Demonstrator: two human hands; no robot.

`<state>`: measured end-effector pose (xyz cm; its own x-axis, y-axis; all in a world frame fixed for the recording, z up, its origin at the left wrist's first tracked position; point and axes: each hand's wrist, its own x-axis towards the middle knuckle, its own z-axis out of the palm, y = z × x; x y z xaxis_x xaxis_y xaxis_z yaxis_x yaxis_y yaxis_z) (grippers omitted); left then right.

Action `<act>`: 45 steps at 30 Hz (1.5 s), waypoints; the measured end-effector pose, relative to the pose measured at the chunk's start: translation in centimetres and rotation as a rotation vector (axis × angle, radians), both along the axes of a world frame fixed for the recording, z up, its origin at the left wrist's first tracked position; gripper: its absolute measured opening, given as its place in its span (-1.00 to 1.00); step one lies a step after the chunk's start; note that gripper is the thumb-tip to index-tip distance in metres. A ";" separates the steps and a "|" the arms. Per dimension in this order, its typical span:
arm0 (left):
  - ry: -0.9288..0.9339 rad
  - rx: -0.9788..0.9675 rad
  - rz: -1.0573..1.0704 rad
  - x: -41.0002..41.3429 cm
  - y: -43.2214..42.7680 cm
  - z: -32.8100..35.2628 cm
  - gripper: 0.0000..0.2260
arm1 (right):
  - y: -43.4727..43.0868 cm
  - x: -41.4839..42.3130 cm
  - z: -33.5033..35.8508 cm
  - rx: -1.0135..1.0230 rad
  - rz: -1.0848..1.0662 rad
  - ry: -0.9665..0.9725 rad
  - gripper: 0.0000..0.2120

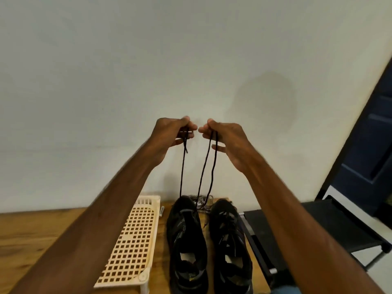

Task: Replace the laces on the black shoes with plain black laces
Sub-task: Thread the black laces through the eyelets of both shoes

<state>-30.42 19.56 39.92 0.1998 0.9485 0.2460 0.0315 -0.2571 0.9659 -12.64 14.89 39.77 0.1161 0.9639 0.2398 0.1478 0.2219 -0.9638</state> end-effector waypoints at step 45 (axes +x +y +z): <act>-0.078 0.515 0.204 2.0 -2.9 22.6 -0.87 | -0.8 -3.4 23.6 0.528 -0.325 -0.165 -0.87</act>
<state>-28.40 16.70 62.50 -0.0124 0.7196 0.6942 0.0632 -0.6923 0.7188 -16.03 14.10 63.33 0.3040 0.6331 0.7119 0.4242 0.5791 -0.6962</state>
